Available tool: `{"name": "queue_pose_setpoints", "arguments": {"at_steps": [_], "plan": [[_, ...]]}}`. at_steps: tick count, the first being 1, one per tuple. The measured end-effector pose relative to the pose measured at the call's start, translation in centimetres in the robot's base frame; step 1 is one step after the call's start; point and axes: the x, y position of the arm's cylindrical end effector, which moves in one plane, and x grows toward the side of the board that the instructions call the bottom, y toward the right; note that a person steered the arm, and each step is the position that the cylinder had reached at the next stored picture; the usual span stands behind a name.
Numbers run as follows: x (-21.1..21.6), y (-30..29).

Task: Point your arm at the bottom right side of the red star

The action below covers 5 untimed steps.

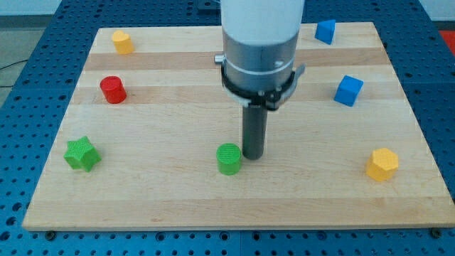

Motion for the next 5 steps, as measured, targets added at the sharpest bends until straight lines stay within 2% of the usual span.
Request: {"name": "queue_pose_setpoints", "arguments": {"at_steps": [2, 3, 4, 5], "plan": [[-9.4, -1.5], [-15.2, -0.1], [-19.5, 1.8], [-21.8, 7.5]]}}
